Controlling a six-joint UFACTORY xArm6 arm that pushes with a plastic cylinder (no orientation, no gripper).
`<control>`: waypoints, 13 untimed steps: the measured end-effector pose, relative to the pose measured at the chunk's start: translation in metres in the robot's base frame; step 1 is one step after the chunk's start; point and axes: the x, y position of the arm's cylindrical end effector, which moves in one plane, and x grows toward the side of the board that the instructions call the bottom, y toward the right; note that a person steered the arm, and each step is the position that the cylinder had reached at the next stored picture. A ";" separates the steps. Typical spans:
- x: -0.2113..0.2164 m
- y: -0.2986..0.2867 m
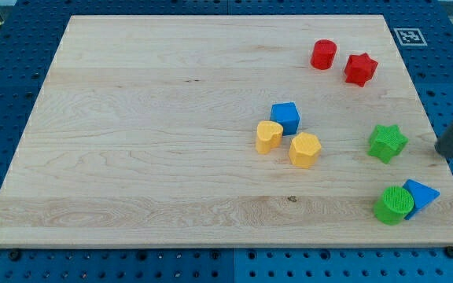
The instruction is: Push the green star into the red star
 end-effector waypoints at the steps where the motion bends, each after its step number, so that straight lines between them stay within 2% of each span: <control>1: 0.035 -0.028; 2: 0.017 -0.078; 3: -0.038 -0.093; 4: -0.056 -0.095; 5: -0.056 -0.089; 6: -0.078 -0.065; 8: -0.043 -0.050; 9: -0.055 -0.080; 10: -0.094 -0.098; 11: -0.099 -0.093; 12: -0.064 -0.086; 13: -0.069 -0.068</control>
